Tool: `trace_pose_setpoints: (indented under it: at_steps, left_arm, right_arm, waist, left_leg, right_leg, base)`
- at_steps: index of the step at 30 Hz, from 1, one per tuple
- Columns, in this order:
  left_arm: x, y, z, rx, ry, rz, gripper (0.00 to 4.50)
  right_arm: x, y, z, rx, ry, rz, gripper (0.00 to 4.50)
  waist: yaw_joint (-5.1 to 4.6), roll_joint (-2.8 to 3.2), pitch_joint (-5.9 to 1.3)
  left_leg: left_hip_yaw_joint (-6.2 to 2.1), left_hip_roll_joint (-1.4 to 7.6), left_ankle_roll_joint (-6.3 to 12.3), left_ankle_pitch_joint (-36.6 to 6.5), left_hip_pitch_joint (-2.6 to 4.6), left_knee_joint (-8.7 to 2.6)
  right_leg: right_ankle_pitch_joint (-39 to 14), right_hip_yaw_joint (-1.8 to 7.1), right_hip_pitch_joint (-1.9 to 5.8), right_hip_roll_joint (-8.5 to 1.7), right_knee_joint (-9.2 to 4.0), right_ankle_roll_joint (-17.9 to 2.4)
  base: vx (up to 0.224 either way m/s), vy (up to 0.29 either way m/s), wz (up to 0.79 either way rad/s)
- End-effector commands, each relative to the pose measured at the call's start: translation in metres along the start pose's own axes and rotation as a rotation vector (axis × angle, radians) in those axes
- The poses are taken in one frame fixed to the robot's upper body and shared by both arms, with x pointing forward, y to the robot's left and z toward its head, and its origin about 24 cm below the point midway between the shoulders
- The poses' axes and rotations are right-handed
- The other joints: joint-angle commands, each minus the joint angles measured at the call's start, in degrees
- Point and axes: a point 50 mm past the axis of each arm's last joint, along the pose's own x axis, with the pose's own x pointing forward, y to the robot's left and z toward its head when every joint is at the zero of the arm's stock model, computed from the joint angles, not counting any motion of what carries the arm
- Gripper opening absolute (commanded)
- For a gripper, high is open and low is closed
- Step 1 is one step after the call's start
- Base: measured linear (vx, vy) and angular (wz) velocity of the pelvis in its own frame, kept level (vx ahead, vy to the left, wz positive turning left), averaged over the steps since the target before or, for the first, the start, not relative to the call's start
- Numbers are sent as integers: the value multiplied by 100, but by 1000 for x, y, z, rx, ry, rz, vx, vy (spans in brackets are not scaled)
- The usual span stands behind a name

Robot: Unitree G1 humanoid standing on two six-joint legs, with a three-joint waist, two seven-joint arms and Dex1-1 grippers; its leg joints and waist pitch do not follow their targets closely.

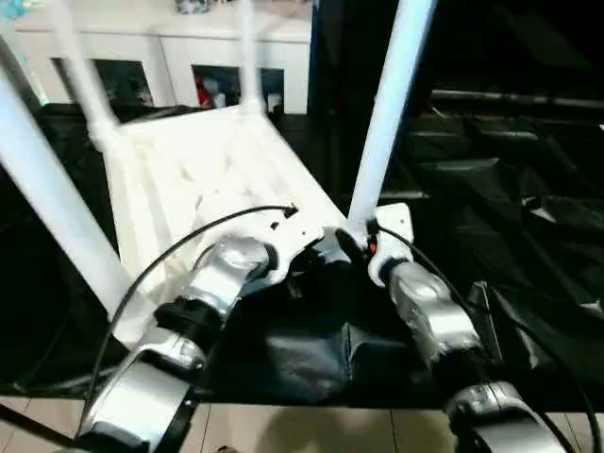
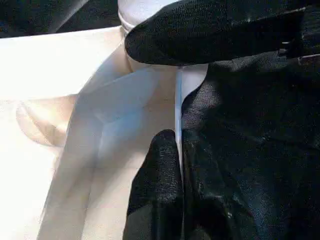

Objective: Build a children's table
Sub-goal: Rotate leg to tighten

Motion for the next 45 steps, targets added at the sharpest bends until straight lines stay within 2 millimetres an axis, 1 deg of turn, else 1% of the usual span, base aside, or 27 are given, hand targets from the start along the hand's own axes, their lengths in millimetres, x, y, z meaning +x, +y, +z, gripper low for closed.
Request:
trace_pose_setpoints:
  at_steps: [1, 2, 3, 5, 6, 7, 8, 9, 11, 12, 13, 14, 15, 16, 17, 18, 20, 22, 24, 29, 31, 34, 36, 37, 38, 39, 45]
  left_arm:
    - [7, -11, -1, -25, -52, -27, 0]
    - [5, -9, -2, -21, -51, -25, 0]
    - [-2, -3, -6, 4, -45, -22, 0]
    - [-2, -3, -7, 11, -46, -23, 0]
    - [-5, 0, -9, 13, -40, -25, 0]
    - [-7, 2, -11, 14, -34, -26, 0]
    - [-11, 4, -14, 19, -28, -36, 0]
    - [-15, 6, -16, 26, -25, -47, 0]
    - [-19, 7, -18, 42, -33, -70, 0]
    - [-25, 8, -20, 49, -38, -113, 0]
    - [-29, 8, -20, 66, -51, -147, 0]
    - [-29, 8, -20, 66, -51, -147, 0]
    - [-32, 7, -21, 73, -59, -182, 0]
    - [-36, 4, -21, 88, -69, -240, 0]
    - [-40, 2, -22, 98, -74, -286, 0]
    - [-43, 1, -22, 95, -72, -314, 0]
    - [-48, -3, -20, 80, -90, -384, 0]
    - [-49, -5, -19, 86, -93, -415, 0]
    - [-49, -6, -20, 91, -89, -420, 0]
    - [-49, -7, -20, 90, -90, -429, 0]
    - [-49, -8, -20, 87, -90, -436, 0]
    - [-51, -9, -20, 84, -87, -439, 0]
    - [-51, -9, -20, 85, -83, -436, 0]
    - [-51, -8, -20, 86, -81, -433, 0]
    - [-51, -8, -20, 86, -79, -431, 0]
    - [-51, -8, -20, 86, -79, -431, 0]
    - [-51, -8, -22, 81, -72, -421, 0]
  right_arm:
    - [-1, 13, -13, 24, 34, 96, 348]
    - [-2, 10, -9, 14, 12, 104, 355]
    - [-5, 1, 0, -9, -28, 139, 355]
    - [-5, -1, 1, -10, -33, 147, 381]
    - [-8, -5, 4, -17, -37, 176, 391]
    - [-9, -8, 7, -22, -39, 197, 400]
    - [-14, -13, 9, -60, -33, 243, 400]
    - [-19, -18, 10, -99, -20, 288, 400]
    - [-25, -23, 11, -126, -2, 342, 400]
    - [-36, -31, 11, -150, 26, 429, 400]
    - [-41, -34, 12, -180, 36, 463, 400]
    - [-41, -34, 12, -180, 36, 463, 400]
    - [-44, -37, 12, -204, 46, 483, 400]
    - [-48, -41, 13, -221, 55, 506, 400]
    - [-50, -43, 14, -230, 61, 521, 400]
    - [-51, -44, 15, -231, 64, 528, 400]
    - [-53, -45, 17, -231, 71, 549, 400]
    - [-54, -43, 16, -238, 89, 574, 400]
    - [-54, -39, 13, -249, 108, 601, 400]
    - [-51, -31, 9, -251, 119, 634, 400]
    - [-50, -29, 9, -251, 118, 643, 400]
    - [-48, -25, 9, -243, 113, 667, 364]
    - [-47, -23, 9, -243, 114, 674, 364]
    - [-46, -23, 9, -247, 114, 675, 346]
    - [-46, -23, 9, -248, 114, 676, 346]
    - [-46, -23, 9, -248, 114, 677, 331]
    - [-46, -24, 9, -234, 107, 668, 291]
  waist:
    - [49, -97, -314]
    - [51, -96, -318]
    - [53, -95, -321]
    - [63, -99, -330]
    - [61, -88, -325]
    - [66, -101, -326]
    - [66, -104, -321]
    - [86, -108, -322]
    - [102, -108, -322]
    - [109, -120, -313]
    - [136, -113, -326]
    - [130, -101, -320]
    - [127, -106, -315]
    - [130, -104, -306]
    - [118, -101, -307]
    - [125, -93, -308]
    - [136, -80, -318]
    - [123, -72, -325]
    - [125, -76, -327]
    - [155, -79, -337]
    - [200, -69, -336]
    - [247, -67, -335]
    - [244, -67, -332]
    - [248, -65, -329]
    - [242, -93, -330]
    - [249, -80, -330]
    - [250, -83, -339]
  left_leg:
    - [-222, 296, 143, -1463, 99, -403]
    - [-223, 299, 151, -1442, 94, -402]
    - [-223, 304, 167, -1419, 94, -405]
    - [-220, 305, 222, -1382, 86, -396]
    - [-216, 303, 241, -1347, 82, -395]
    - [-212, 297, 259, -1354, 87, -388]
    - [-210, 303, 271, -1353, 85, -392]
    - [-212, 306, 284, -1311, 82, -393]
    - [-215, 307, 323, -1299, 77, -391]
    - [-213, 303, 362, -1307, 80, -391]
    - [-216, 324, 366, -1280, 86, -384]
    - [-214, 327, 372, -1293, 85, -391]
    - [-211, 325, 340, -1319, 88, -395]
    - [-216, 330, 304, -1387, 96, -402]
    - [-214, 341, 293, -1419, 90, -407]
    - [-212, 347, 257, -1449, 102, -408]
    - [-213, 362, 240, -1401, 102, -414]
    - [-204, 366, 250, -1301, 108, -415]
    - [-197, 358, 274, -1210, 103, -410]
    - [-191, 356, 303, -1081, 102, -394]
    - [-183, 367, 300, -1064, 118, -394]
    - [-183, 371, 263, -1081, 119, -398]
    - [-185, 365, 236, -1123, 120, -402]
    - [-189, 368, 208, -1160, 122, -408]
    - [-188, 368, 203, -1157, 118, -408]
    - [-191, 367, 198, -1149, 119, -408]
    - [-188, 361, 246, -1044, 112, -396]
  right_leg:
    - [-1562, 243, 185, -444, -563, -1027]
    - [-1544, 243, 190, -445, -558, -1025]
    - [-1502, 240, 189, -438, -553, -1032]
    - [-1395, 238, 202, -436, -541, -1043]
    - [-1354, 239, 198, -438, -541, -1075]
    - [-1372, 235, 203, -428, -544, -1076]
    - [-1392, 237, 200, -431, -546, -1083]
    - [-1381, 231, 212, -423, -542, -1060]
    - [-1334, 233, 217, -422, -541, -1041]
    - [-1322, 230, 224, -412, -546, -1036]
    - [-1263, 237, 231, -433, -527, -1047]
    - [-1257, 235, 211, -427, -533, -1087]
    - [-1301, 233, 201, -427, -533, -1112]
    - [-1439, 233, 191, -441, -543, -1125]
    - [-1485, 237, 189, -441, -540, -1136]
    - [-1546, 238, 182, -443, -546, -1156]
    - [-1356, 240, 177, -430, -507, -1213]
    - [-1033, 231, 173, -415, -474, -1323]
    - [-858, 227, 182, -413, -464, -1366]
    - [-716, 228, 198, -435, -455, -1401]
    - [-686, 230, 188, -431, -449, -1403]
    - [-714, 231, 188, -436, -446, -1380]
    - [-763, 228, 185, -433, -450, -1368]
    - [-828, 230, 187, -440, -458, -1347]
    - [-835, 230, 194, -438, -457, -1337]
    - [-845, 231, 192, -442, -454, -1324]
    - [-710, 229, 199, -440, -439, -1329]
  base:
    - [0, 0, 0]
    - [0, 0, 0]
    - [0, 0, 0]
    - [0, 0, 0]
    - [0, 0, 0]
    - [0, 0, 0]
    - [0, 0, 0]
    - [0, 0, 0]
    - [0, 0, 0]
    - [0, 0, 0]
    - [0, 0, 0]
    - [0, 0, 0]
    - [0, 0, 0]
    - [0, 0, 0]
    - [0, 0, 0]
    - [0, 0, 0]
    - [0, 0, 0]
    - [0, 0, 0]
    - [0, 0, 0]
    - [0, 0, 0]
    - [0, 0, 0]
    - [0, 0, 0]
    - [0, 0, 0]
    - [0, 0, 0]
    - [0, 0, 0]
    - [0, 0, 0]
    - [0, 0, 0]
